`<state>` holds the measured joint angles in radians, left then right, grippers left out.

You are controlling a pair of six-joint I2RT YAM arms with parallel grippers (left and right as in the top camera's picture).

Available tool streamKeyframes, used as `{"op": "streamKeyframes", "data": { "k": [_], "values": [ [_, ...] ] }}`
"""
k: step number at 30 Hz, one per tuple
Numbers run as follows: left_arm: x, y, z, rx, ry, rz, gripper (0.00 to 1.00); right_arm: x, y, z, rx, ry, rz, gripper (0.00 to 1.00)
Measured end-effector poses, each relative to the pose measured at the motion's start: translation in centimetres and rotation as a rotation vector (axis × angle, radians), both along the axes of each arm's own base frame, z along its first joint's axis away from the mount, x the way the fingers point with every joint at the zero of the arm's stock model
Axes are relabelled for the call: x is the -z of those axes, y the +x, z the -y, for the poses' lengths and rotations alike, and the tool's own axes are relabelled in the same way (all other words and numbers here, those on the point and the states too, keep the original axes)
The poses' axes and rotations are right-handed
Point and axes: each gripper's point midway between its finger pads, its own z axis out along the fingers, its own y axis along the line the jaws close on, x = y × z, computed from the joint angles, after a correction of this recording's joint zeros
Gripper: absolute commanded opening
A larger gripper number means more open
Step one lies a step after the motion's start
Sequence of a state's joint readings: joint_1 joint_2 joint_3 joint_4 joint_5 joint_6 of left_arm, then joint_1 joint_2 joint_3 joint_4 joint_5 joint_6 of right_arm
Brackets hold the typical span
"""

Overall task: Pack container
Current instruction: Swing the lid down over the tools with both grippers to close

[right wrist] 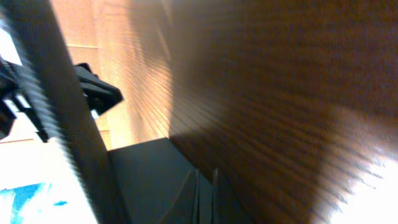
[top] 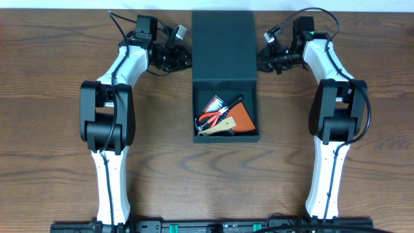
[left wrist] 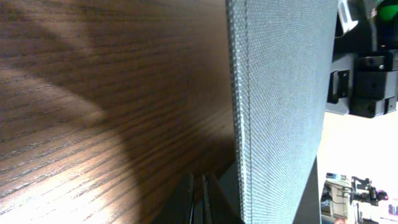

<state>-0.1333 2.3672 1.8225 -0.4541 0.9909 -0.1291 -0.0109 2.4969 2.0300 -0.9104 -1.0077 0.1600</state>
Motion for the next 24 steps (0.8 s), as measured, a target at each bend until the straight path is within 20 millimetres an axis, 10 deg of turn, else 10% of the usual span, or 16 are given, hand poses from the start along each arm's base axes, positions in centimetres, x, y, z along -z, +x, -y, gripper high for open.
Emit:
{"op": "streamKeyframes", "data": {
  "k": [24],
  "values": [
    [-2.9, -1.3, -0.4, 0.031, 0.047, 0.038, 0.06, -3.5, -2.6, 0.6, -0.040, -0.123, -0.035, 0.01]
  ]
}}
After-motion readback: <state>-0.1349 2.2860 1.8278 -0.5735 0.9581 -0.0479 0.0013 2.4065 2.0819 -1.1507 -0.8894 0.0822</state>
